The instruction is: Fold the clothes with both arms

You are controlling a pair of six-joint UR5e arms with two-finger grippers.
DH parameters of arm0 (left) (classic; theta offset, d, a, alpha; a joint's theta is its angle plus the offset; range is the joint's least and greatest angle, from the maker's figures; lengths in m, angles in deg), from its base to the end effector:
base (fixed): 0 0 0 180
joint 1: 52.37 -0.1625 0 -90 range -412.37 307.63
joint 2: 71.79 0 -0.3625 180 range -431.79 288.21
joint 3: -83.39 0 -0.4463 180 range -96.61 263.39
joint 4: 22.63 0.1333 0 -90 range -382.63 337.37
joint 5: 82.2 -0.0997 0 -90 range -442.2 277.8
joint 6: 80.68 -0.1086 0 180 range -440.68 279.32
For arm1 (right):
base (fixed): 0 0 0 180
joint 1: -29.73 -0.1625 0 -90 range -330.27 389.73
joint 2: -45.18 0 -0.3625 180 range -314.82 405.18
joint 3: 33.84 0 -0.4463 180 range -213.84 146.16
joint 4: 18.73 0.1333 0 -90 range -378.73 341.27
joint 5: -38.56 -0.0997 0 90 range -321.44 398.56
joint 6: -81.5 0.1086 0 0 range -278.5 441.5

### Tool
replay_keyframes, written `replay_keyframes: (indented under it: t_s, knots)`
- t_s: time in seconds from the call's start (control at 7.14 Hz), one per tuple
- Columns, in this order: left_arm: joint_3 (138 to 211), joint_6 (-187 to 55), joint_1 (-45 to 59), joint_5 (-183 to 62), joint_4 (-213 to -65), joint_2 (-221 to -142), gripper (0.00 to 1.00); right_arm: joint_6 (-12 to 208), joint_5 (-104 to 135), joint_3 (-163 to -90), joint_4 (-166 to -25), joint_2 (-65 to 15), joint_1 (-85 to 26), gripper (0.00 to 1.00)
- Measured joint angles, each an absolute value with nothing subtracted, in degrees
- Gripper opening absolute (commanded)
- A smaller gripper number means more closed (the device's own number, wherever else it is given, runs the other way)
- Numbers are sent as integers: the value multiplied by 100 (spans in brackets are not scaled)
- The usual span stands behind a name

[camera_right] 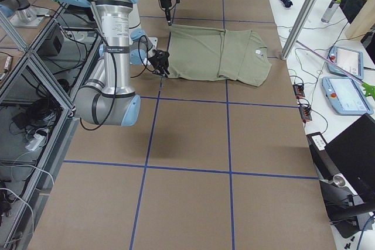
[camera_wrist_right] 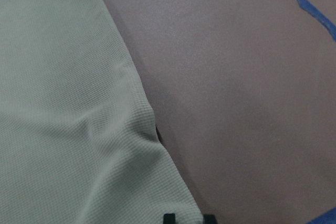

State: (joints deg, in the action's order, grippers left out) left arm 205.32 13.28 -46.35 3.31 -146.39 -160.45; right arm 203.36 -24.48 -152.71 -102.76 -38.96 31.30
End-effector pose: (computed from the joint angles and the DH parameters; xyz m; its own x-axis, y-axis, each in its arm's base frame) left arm 0.4987 -0.1952 0.2548 0.4174 -0.1132 -0.9016 0.2040 0.9785 -0.0284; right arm -0.5473 -0.1676 0.2772 0.5006 0.4569 0.7353 -0.6303 0.7746 -0.0523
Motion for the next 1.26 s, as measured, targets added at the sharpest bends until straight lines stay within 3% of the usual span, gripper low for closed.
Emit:
replay_keyframes:
  t_s: [0.42,0.84,1.12,1.26]
  knots:
    - [20972,1312,-4619,413,-14439,-16005,0,20278,-2528,-15920,-11091,-3894,3061,0]
    - [22834,1297,-4607,1281,-12789,-16003,0,20247,-3095,-17994,-13242,-3735,3448,0]
    - [23798,1229,-4449,2114,-11895,-16118,0,20113,-3644,-18714,-14702,-2825,3375,0]
    - [23792,994,-4279,2279,-11713,-16217,0,19780,-3859,-18750,-15094,-2435,3127,0]
